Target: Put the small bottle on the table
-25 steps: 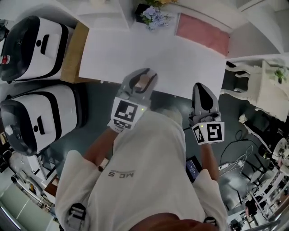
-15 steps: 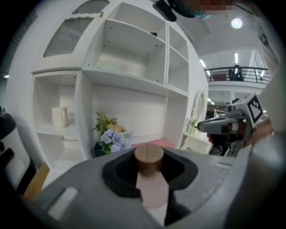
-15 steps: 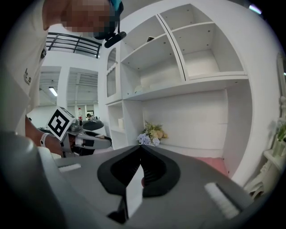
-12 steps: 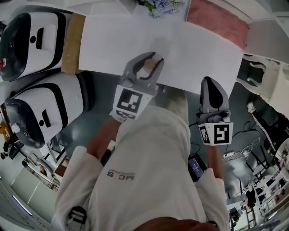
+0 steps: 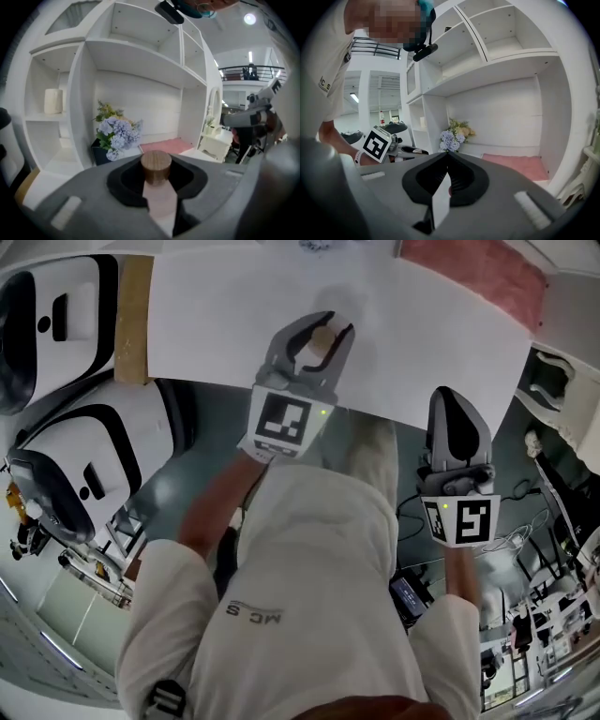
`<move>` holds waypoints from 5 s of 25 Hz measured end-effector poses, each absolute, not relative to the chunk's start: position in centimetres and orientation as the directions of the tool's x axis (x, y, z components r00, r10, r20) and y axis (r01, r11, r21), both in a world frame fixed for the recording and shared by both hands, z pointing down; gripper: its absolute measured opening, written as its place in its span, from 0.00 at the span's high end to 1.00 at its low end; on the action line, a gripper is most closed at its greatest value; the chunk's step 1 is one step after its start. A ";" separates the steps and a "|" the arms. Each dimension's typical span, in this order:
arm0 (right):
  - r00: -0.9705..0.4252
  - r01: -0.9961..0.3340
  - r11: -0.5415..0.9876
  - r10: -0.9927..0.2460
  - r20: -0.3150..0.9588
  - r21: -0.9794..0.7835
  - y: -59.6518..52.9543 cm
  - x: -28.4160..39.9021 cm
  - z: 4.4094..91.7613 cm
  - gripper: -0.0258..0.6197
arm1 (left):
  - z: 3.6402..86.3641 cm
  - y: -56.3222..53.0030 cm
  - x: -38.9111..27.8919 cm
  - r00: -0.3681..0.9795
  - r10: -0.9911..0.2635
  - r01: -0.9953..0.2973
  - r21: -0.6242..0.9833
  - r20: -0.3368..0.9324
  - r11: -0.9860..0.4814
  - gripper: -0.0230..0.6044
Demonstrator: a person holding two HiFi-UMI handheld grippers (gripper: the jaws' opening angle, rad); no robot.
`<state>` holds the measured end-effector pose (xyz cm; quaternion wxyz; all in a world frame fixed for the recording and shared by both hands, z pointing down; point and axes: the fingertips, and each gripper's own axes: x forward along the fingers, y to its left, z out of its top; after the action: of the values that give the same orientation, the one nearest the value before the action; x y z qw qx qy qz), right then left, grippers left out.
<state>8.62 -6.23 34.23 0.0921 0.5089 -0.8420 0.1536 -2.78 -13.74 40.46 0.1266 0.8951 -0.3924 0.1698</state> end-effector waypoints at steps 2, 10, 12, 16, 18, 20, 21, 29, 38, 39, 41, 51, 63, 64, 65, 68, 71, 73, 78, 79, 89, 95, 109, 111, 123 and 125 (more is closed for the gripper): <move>-0.458 -0.889 0.424 -0.834 0.308 -0.174 -6.9 8.4 35.4 0.96 | 42.2 -14.6 -2.8 0.623 -0.667 -0.756 0.094 0.410 -0.648 0.79; -0.451 -0.889 0.395 -0.843 0.295 -0.231 -9.3 7.4 39.7 0.96 | 47.4 -16.9 -2.8 0.600 -0.685 -0.769 0.061 0.414 -0.636 0.79; -0.451 -0.888 0.389 -0.840 0.301 -0.245 -9.8 7.3 40.8 0.96 | 48.5 -17.2 -2.9 0.600 -0.689 -0.771 0.064 0.407 -0.633 0.79; -0.436 -0.894 0.365 -0.843 0.316 -0.260 -10.6 7.0 42.9 0.96 | 50.7 -18.0 -3.4 0.601 -0.684 -0.761 0.033 0.413 -0.648 0.79; -0.432 -0.896 0.359 -0.843 0.322 -0.263 -10.9 7.1 43.7 0.96 | 51.9 -18.3 -3.4 0.597 -0.684 -0.763 0.031 0.419 -0.646 0.79; -0.431 -0.896 0.357 -0.841 0.327 -0.263 -11.0 7.3 44.2 0.96 | 52.8 -18.5 -3.3 0.595 -0.687 -0.764 0.030 0.417 -0.644 0.79; -0.432 -0.895 0.357 -0.840 0.328 -0.266 -11.1 7.3 44.3 0.96 | 53.2 -18.6 -3.2 0.595 -0.689 -0.765 0.029 0.414 -0.643 0.79; -0.429 -0.895 0.347 -0.843 0.325 -0.282 -10.8 7.4 44.3 0.96 | 55.2 -18.3 -2.8 0.603 -0.682 -0.752 0.009 0.413 -0.659 0.79; -0.421 -0.899 0.339 -0.846 0.326 -0.278 -10.5 7.5 44.3 0.96 | 56.8 -17.7 -2.6 0.617 -0.660 -0.725 -0.016 0.429 -0.688 0.79; -0.421 -0.898 0.340 -0.847 0.324 -0.278 -10.4 7.4 44.2 0.96 | 56.7 -17.7 -2.6 0.621 -0.662 -0.722 -0.023 0.420 -0.692 0.79; -0.422 -0.898 0.341 -0.848 0.322 -0.279 -10.2 7.3 44.1 0.96 | 56.6 -17.6 -2.6 0.625 -0.668 -0.720 -0.031 0.404 -0.693 0.79; -0.424 -0.899 0.349 -0.847 0.321 -0.265 -8.5 7.7 42.1 0.96 | 57.0 -17.1 -2.3 0.646 -0.606 -0.686 0.007 0.465 -0.727 0.56; -0.385 -0.910 0.301 -0.869 0.312 -0.283 -6.8 11.0 39.9 0.96 | 53.8 -12.8 -3.5 0.604 -0.618 -0.706 -0.021 0.503 -0.708 0.48; -0.383 -0.911 0.299 -0.869 0.313 -0.283 -6.7 11.2 39.6 0.96 | 53.3 -12.4 -3.8 0.594 -0.628 -0.713 -0.032 0.503 -0.701 0.48; -0.381 -0.913 0.299 -0.868 0.318 -0.278 -6.6 11.3 39.3 0.96 | 52.8 -12.0 -4.0 0.588 -0.635 -0.719 -0.035 0.502 -0.694 0.48; -0.380 -0.917 0.305 -0.865 0.327 -0.258 -6.4 11.5 38.5 0.96 | 50.8 -11.2 -4.2 0.592 -0.636 -0.727 -0.011 0.495 -0.686 0.47; -0.390 -0.913 0.318 -0.864 0.318 -0.256 -6.2 12.0 37.1 0.96 | 47.6 -10.7 -3.9 0.604 -0.644 -0.729 -0.001 0.469 -0.685 0.53; -0.399 -0.910 0.330 -0.862 0.313 -0.251 -5.9 12.2 36.0 0.96 | 45.1 -10.5 -3.9 0.601 -0.658 -0.737 -0.005 0.453 -0.676 0.58; -0.423 -0.902 0.365 -0.855 0.300 -0.231 -5.4 11.9 33.0 0.96 | 39.1 -9.7 -4.8 0.570 -0.709 -0.774 -0.020 0.415 -0.633 0.84; -0.428 -0.900 0.374 -0.854 0.295 -0.224 -5.4 11.8 32.4 0.96 | 38.0 -9.5 -4.9 0.569 -0.716 -0.777 -0.022 0.405 -0.629 0.85; -0.486 -0.873 0.448 -0.831 0.272 -0.192 -3.1 10.4 27.4 0.96 | 31.4 -7.3 -7.0 0.550 -0.738 -0.815 0.056 0.390 -0.577 0.96; -0.496 -0.868 0.468 -0.829 0.258 -0.165 -1.8 10.0 24.0 0.96 | 26.9 -5.8 -6.3 0.610 -0.719 -0.776 0.070 0.334 -0.627 0.96; -0.559 -0.822 0.564 -0.776 0.292 -0.077 0.0 6.9 23.7 0.96 | 26.1 -2.7 -5.9 0.669 -0.644 -0.710 0.062 0.371 -0.702 0.96; -0.554 -0.825 0.561 -0.778 0.297 -0.069 0.3 6.8 23.7 0.96 | 26.3 -2.5 -5.7 0.674 -0.637 -0.705 0.067 0.375 -0.706 0.96; -0.550 -0.827 0.557 -0.775 0.312 -0.075 1.6 6.8 24.1 0.96 | 26.5 -1.4 -4.9 0.695 -0.620 -0.687 0.081 0.365 -0.722 0.96; -0.549 -0.828 0.556 -0.775 0.311 -0.076 2.1 6.8 24.0 0.96 | 26.6 -1.0 -4.9 0.696 -0.615 -0.684 0.082 0.370 -0.725 0.96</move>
<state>6.77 2.08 24.02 0.1216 0.4588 -0.8736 0.1073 -4.88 -0.99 26.65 0.1071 0.9147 -0.3552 0.1604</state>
